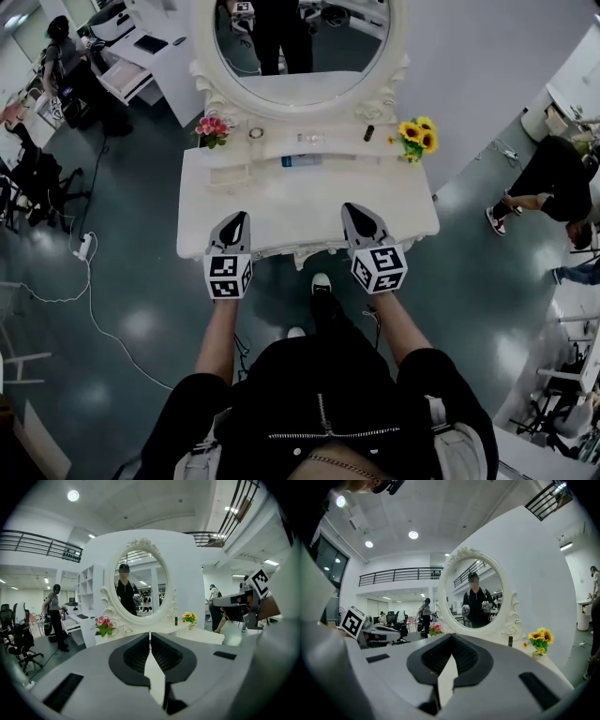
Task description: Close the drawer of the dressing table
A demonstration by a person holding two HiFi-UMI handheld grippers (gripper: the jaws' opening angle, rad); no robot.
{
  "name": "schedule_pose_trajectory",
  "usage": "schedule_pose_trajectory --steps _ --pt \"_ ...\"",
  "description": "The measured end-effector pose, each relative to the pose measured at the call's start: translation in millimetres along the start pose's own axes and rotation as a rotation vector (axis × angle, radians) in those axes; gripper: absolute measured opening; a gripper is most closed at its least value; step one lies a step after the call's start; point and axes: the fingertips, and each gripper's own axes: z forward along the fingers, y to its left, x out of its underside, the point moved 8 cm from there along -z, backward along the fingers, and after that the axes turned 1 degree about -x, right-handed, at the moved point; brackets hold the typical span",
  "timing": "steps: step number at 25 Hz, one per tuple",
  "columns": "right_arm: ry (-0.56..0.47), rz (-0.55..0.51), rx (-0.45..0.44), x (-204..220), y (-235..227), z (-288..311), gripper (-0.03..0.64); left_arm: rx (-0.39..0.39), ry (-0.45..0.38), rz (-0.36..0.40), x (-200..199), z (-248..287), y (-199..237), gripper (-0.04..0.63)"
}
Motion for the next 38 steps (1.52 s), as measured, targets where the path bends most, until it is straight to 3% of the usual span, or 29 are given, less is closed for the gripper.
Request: schedule_pose_trajectory --steps 15,24,34,35,38 --pt "0.000 -0.030 -0.185 -44.5 -97.5 153.0 0.005 -0.163 0.024 -0.032 -44.1 115.9 32.6 0.029" --pt "0.006 -0.019 -0.168 -52.6 -116.3 191.2 0.005 -0.152 0.025 -0.037 -54.9 152.9 54.8 0.029" --pt "0.020 -0.032 -0.157 -53.8 -107.6 206.4 0.005 -0.098 0.027 -0.058 -45.2 162.4 73.2 0.031" --pt "0.023 -0.032 -0.157 -53.1 -106.4 207.2 0.005 -0.093 0.024 -0.066 -43.3 161.0 74.0 0.039" --pt "0.029 -0.033 -0.160 -52.1 -103.5 209.7 0.005 -0.099 0.015 -0.105 -37.5 156.6 78.5 0.147"
